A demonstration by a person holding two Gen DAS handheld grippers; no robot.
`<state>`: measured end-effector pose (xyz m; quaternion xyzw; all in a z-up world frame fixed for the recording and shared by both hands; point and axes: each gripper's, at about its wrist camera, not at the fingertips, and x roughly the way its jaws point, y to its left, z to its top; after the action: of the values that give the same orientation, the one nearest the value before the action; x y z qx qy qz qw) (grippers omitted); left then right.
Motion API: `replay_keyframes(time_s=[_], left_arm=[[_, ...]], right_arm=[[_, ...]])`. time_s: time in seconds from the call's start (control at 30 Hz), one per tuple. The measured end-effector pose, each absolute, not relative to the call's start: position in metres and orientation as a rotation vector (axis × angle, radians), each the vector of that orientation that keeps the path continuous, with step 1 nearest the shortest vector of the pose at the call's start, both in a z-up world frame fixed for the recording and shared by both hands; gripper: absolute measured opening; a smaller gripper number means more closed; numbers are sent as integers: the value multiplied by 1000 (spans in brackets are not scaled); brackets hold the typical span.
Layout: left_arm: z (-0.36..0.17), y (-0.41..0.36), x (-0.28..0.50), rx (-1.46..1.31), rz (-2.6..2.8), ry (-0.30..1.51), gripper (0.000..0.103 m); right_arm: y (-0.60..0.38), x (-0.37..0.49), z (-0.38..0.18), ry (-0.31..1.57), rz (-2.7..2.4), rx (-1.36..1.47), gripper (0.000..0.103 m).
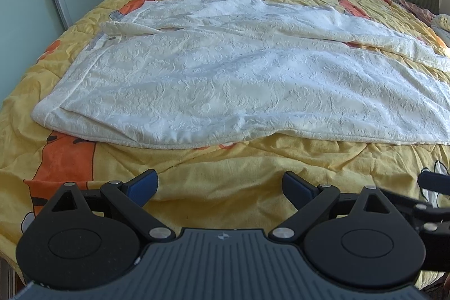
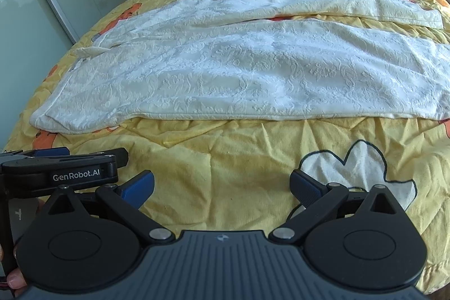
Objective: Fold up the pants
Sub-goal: 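Grasp the pants waistband edge with the left gripper while the right gripper grasps beside it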
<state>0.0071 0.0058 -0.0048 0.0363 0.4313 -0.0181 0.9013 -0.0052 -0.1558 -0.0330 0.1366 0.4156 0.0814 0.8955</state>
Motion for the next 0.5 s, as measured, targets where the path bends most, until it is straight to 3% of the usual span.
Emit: replay_keyframes(time_s=[0.17,0.27,0.37,0.5], left_arm=[[16,21,23,25,-46,831,97],[25,31,38,12,-16,797,97],[29,41,56,9,7,791,96],[31,55,83,21,36,793,96]], right_arm=[[-171,40,4,595,364,254,103],[-167,91,17,467,485,88,103],[-154,154,20,497,547,-71,103],[-147,241,13,562,607,-69,103]])
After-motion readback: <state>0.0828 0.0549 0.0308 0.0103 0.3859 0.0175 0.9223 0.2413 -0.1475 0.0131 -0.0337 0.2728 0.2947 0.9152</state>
